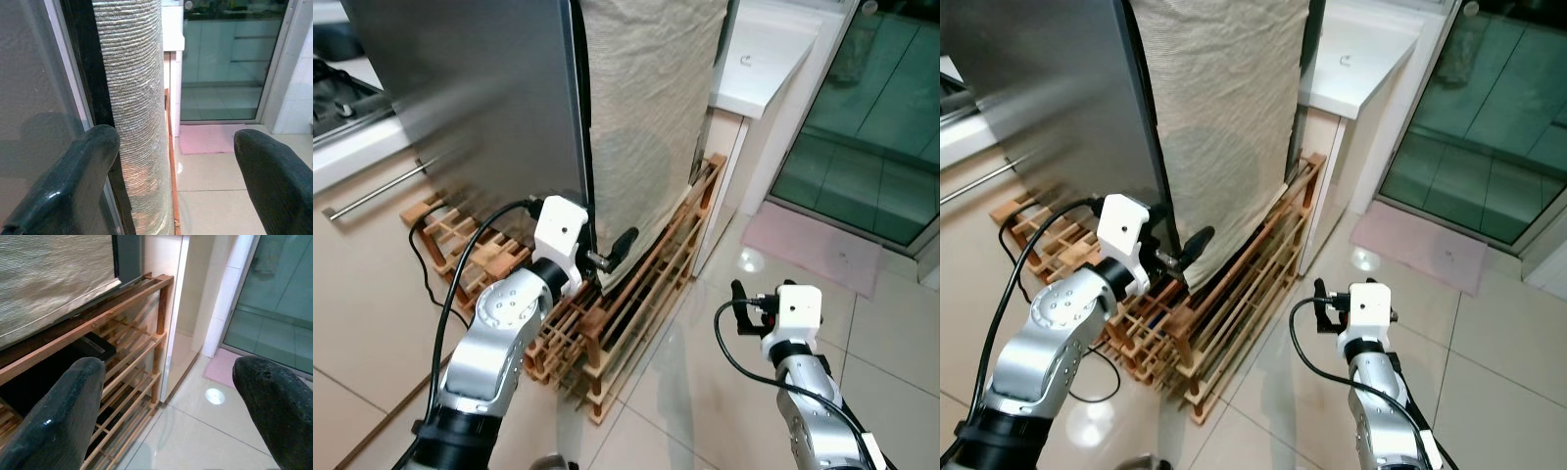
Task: Restocking fridge
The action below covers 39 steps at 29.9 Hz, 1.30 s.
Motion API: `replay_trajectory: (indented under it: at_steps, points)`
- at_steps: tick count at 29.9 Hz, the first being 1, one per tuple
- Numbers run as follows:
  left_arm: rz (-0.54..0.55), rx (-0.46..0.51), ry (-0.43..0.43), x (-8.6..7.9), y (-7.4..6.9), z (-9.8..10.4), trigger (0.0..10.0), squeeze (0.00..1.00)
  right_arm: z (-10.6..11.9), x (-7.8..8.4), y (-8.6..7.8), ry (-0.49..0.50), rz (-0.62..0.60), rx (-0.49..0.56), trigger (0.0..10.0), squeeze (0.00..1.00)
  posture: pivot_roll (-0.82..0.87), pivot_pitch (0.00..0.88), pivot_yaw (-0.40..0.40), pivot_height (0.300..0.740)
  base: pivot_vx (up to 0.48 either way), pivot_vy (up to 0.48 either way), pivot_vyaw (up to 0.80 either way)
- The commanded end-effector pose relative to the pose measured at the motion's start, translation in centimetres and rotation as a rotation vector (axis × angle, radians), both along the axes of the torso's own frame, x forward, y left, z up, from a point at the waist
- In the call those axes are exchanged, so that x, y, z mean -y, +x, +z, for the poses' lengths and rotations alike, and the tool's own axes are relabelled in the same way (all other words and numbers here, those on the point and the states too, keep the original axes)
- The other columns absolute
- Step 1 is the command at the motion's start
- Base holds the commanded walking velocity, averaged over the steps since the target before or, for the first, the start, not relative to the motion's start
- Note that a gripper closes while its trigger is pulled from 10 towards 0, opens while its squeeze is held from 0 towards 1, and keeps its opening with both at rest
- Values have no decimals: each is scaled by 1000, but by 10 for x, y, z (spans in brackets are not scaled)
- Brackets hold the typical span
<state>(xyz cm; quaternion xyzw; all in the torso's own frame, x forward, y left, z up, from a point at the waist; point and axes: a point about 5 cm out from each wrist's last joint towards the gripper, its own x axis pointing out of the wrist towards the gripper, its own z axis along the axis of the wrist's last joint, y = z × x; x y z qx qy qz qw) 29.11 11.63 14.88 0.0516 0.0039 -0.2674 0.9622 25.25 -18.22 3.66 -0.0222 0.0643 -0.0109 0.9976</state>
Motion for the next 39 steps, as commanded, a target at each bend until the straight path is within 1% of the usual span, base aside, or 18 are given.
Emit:
replay_trajectory:
  at_steps: [1,9,11,12,15,19,20,24,27,28,29,30,31,32,33,34,36,39]
  points:
    - [17,34,8,-1,5,7,10000,0,5,2,1,-8,0,28,10000,0,-18,0,-7,740,0,0,0]
    - [57,49,35,-2,9,2,10000,0,5,1,2,-8,1,26,10000,0,-19,1,-8,740,0,0,0]
    - [95,43,34,-4,11,0,10000,0,5,1,2,-8,1,26,10000,0,-21,1,-9,740,0,0,0]
    - [141,45,46,-8,14,-1,10000,0,5,1,2,-8,1,27,10000,0,-23,1,-9,740,0,0,0]
    - [171,17,43,-11,16,-5,10000,0,6,1,2,-4,2,29,10000,0,-23,2,-9,740,0,0,0]
    - [127,-7,31,-2,13,-9,10000,0,15,-10,1,70,95,55,10000,0,-22,5,-10,740,0,0,0]
    - [127,-7,31,-2,13,-9,10000,0,15,-10,1,70,95,55,10000,0,-22,5,-10,740,0,0,0]
    - [132,-23,44,0,15,-14,10000,0,27,-14,-5,82,202,75,10000,0,-32,9,-13,740,0,0,0]
    - [141,-28,53,0,16,-15,10000,0,29,-14,-6,84,227,69,10000,0,-35,9,-14,740,0,0,0]
    - [134,-33,45,2,16,-16,10000,0,30,-16,-7,93,250,63,10000,0,-37,8,-13,740,0,0,0]
    - [109,-54,13,7,16,-16,10000,0,34,-23,-7,124,307,62,10000,0,-37,10,-13,740,0,0,0]
    - [109,-54,13,7,16,-16,10000,0,34,-23,-7,124,307,62,10000,0,-37,10,-13,740,0,0,0]
    - [86,-64,3,11,15,-16,10000,0,38,-29,-8,147,366,55,10000,0,-37,11,-12,740,0,0,0]
    - [22,-87,-16,21,12,-16,10000,0,46,-40,-11,197,493,28,10000,0,-36,11,-10,740,0,0,0]
    - [22,-87,-16,21,12,-16,10000,0,46,-40,-11,197,493,28,10000,0,-36,11,-10,740,0,0,0]
    - [-5,-83,-6,26,11,-16,10000,0,49,-44,-13,212,563,10,10000,0,-36,12,-10,740,0,0,0]
    - [-87,-99,-11,37,8,-14,10000,0,52,-46,-16,215,637,-16,10000,0,-36,13,-11,740,0,0,0]
    - [-186,-56,-24,54,5,0,10000,0,46,-43,-20,194,676,-63,10000,0,-36,12,-19,740,0,0,0]
